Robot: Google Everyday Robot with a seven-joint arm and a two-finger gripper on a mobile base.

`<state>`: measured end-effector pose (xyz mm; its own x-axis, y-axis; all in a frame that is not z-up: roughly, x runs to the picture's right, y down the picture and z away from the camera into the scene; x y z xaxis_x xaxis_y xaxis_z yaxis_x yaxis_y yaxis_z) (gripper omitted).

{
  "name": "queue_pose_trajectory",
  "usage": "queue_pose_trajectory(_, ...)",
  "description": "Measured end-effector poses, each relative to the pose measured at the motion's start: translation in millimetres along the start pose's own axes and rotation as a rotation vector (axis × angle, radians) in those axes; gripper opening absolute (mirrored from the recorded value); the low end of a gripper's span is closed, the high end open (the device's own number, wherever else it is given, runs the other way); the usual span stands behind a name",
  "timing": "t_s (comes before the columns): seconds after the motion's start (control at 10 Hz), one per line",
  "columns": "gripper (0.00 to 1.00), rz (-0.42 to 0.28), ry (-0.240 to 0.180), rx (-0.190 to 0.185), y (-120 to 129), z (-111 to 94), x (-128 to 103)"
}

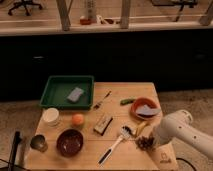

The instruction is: Place grapes in table surface

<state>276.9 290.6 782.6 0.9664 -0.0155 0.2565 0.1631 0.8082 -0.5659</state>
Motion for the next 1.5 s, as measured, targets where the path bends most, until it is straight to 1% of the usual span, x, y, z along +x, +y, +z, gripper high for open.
queue_pose_trajectory(0.1,0.0,-0.01,-0.056,-0.001,-2,-7,2)
queue_pose_trajectory(0.3,0.0,-0.041,-0.093,0.016,-12,-24,1)
queue_pose_trajectory(0.5,0.0,-0.076,-0.097,0.029,-17,-50,-2)
queue_pose_trajectory(0.6,0.0,-0.111,-0.093,0.046,-23,-69,-7)
queue_pose_trajectory(1.1,0.0,-0.224,-0.079,0.12,-39,-138,-20)
queue_pose_trajectory(1.3,0.0,-0.267,-0.072,0.133,-41,-157,-26)
queue_pose_trajectory(1.5,0.0,-0.296,-0.068,0.135,-43,-166,-31)
